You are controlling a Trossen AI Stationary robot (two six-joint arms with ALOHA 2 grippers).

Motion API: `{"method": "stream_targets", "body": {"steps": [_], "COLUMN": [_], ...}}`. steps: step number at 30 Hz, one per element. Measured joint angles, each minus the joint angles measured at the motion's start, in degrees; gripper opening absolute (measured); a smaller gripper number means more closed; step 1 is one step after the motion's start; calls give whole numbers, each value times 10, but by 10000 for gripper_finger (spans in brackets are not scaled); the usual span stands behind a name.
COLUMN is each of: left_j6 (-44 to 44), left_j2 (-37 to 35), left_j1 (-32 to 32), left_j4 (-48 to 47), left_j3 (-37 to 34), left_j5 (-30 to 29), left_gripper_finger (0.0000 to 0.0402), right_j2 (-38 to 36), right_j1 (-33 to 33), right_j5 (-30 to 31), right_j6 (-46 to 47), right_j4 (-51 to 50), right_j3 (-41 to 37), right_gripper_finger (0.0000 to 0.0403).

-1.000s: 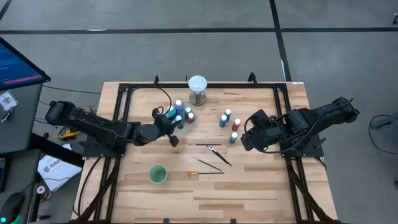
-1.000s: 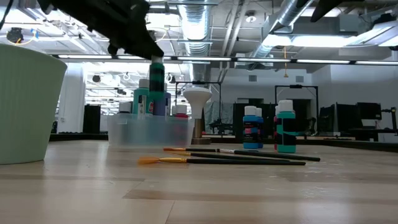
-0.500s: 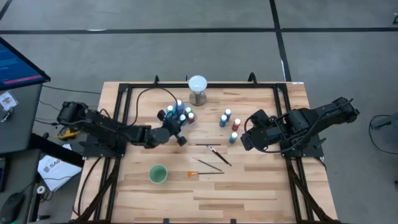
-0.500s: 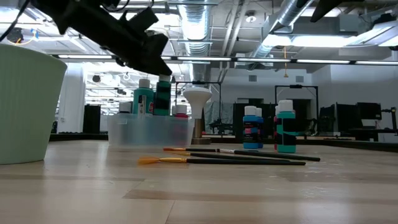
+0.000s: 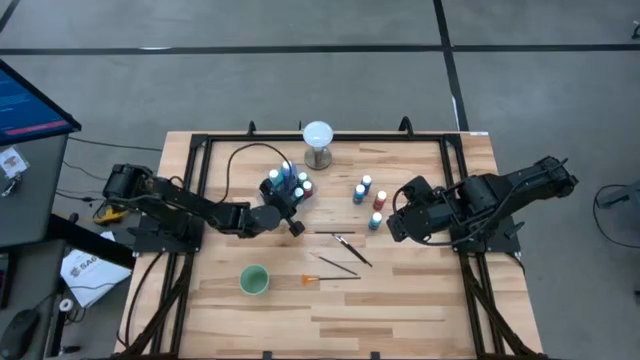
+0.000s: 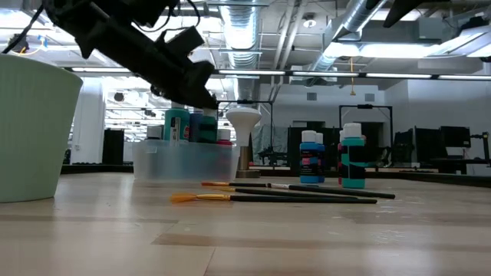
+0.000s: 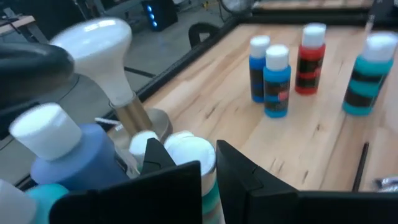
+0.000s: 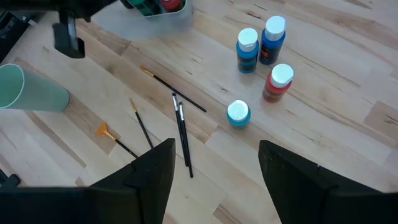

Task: Pick & Place Paint Supplies
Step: Put the small light blue bottle into the white bin

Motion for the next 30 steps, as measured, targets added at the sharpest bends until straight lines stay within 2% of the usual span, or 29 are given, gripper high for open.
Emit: {"method": "stream_targets", "body": {"steps": [6, 14, 30], "left_j6": [-5, -62, -67], "left_j2": [8, 8, 8], "left_j1": [18, 39, 60], "left_j4": [5, 13, 41], "left_j3": [0, -25, -48], "left_j5": [4, 8, 54], "left_gripper_finger": [0, 0, 0], "right_j2": [0, 0, 0], "right_j1": [0, 0, 0], "right_j5": [0, 0, 0], "right_j6": [0, 0, 0], "right_j4": [0, 0, 0], "right_j3": [0, 0, 0], "right_gripper_finger": [225, 225, 225]}}
